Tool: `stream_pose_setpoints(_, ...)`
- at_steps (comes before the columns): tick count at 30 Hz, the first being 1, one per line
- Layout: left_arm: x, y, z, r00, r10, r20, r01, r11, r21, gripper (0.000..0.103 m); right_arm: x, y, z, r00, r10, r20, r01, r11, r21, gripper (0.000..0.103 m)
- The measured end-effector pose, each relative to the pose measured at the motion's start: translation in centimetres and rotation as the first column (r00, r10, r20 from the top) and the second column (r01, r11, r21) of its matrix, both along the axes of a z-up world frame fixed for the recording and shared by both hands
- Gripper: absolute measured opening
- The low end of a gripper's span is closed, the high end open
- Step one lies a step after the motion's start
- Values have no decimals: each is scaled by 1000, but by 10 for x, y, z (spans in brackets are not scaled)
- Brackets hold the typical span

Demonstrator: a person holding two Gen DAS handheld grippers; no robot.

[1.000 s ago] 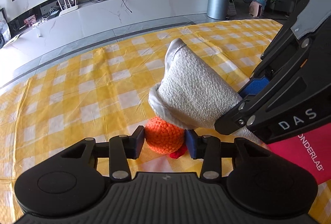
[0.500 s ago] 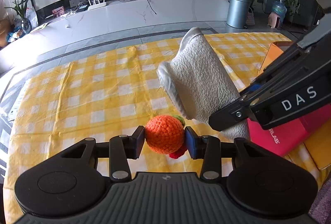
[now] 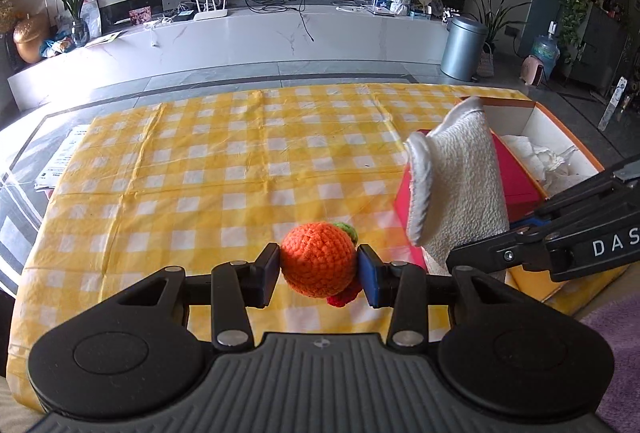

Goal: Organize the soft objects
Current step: 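Carry the pad and crocheted fruit into the orange box and release both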

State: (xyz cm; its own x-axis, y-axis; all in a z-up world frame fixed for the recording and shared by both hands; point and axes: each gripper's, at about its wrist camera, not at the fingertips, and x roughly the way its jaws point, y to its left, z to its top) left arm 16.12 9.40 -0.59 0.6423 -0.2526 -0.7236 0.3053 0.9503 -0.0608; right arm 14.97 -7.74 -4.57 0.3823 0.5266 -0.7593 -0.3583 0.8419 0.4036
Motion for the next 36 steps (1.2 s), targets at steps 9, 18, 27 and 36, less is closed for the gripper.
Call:
stream_pose_setpoints(9, -31, -46, 22, 995, -91, 36, 93, 995, -37, 47, -55, -75, 19, 989, -143, 37, 143, 990, 2, 20)
stream_pose_setpoints(18, -39, -120, 39, 970, -230, 81, 234, 971, -51, 47, -91, -149, 48, 956, -272, 112, 278, 960, -41, 20)
stream_pose_setpoints(27, -20, -199, 44, 928, -358, 103, 361, 933, -8, 47, -101, -212, 65, 918, -354, 175, 373, 924, -84, 20)
stream_pose_setpoints(36, 10, -262, 30, 893, -441, 93, 438, 897, 50, 47, -71, -254, 56, 904, -390, 176, 411, 906, -103, 20)
